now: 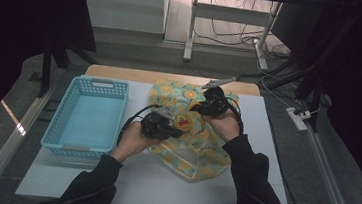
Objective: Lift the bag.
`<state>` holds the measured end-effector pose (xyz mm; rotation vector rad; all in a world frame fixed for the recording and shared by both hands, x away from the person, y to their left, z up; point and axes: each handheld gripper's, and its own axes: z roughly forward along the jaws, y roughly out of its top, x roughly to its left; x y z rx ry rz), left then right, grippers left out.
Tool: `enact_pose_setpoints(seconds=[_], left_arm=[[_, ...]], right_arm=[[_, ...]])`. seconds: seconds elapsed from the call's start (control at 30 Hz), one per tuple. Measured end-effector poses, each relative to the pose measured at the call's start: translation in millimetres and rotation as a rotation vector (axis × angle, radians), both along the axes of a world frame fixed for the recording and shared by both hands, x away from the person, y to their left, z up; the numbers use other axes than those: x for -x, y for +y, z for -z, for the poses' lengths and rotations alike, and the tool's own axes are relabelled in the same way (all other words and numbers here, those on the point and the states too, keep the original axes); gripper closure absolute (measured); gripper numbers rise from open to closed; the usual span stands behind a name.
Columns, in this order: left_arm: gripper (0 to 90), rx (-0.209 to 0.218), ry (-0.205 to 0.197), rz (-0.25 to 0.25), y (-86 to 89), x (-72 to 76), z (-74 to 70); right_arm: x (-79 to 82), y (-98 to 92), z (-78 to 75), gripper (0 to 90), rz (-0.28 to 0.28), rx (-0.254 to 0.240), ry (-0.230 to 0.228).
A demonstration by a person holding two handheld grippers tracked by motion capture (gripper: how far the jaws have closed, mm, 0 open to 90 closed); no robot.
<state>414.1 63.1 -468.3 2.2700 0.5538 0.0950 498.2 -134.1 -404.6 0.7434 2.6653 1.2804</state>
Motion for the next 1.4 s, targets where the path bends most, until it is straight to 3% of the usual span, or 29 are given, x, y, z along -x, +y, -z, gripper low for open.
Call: enact_pose_setpoints(seconds=[0.03, 0.13, 0.23, 0.37, 0.47, 0.53, 0.67, 0.73, 0.87, 0.97, 1.17, 1.4], left_arm=[[69.9, -0.014, 0.013, 0.013, -3.2, 0.1, 4.6], [57.2, -0.045, 0.017, 0.026, -13.9, 1.8, 18.4], [45.3, -0.091, -0.007, 0.032, -25.4, 3.5, 32.5], [40.9, -0.137, -0.021, -0.001, -35.2, -0.1, 49.5], [43.7, -0.171, -0.031, -0.022, -37.9, -4.5, 57.0], [49.2, -0.162, -0.022, -0.038, -36.4, -7.8, 57.7], [71.5, -0.168, -0.003, -0.057, -34.3, -11.4, 56.1], [88.4, -0.182, 0.009, -0.085, -32.8, -13.9, 54.5], [89.8, -0.122, 0.045, -0.118, -25.6, -16.2, 49.9], [90.0, -0.07, 0.049, -0.134, -20.5, -14.2, 41.4], [90.0, -0.016, 0.056, -0.149, -9.7, -10.1, 21.8], [90.0, 0.051, 0.017, -0.169, 8.0, -5.4, -6.0]], right_arm=[[0.0, 0.2, 0.0, 89.0, 0.0, 0.001, 0.0], [-0.1, -0.3, 0.3, 89.0, 0.0, 0.003, -0.002], [-0.5, -1.2, 0.8, 89.0, 0.002, 0.0, -0.001], [-0.1, -1.2, 1.9, 89.0, 0.0, 0.001, 0.001], [0.0, -0.8, 2.6, 89.0, -0.002, 0.001, 0.002], [0.0, -0.6, 2.9, 89.0, -0.003, 0.002, 0.001], [-0.1, -0.7, 4.1, 89.0, -0.001, 0.001, 0.005], [-0.1, -1.1, 4.9, 89.0, -0.001, 0.001, 0.006], [0.1, -2.2, 5.9, 89.0, 0.003, 0.001, 0.01], [-0.9, -4.6, 5.9, 89.0, 0.006, 0.001, 0.009], [-1.0, -7.9, 2.8, 89.2, 0.015, -0.006, 0.003], [-2.7, -11.2, -3.9, 89.2, 0.014, -0.022, -0.002]])
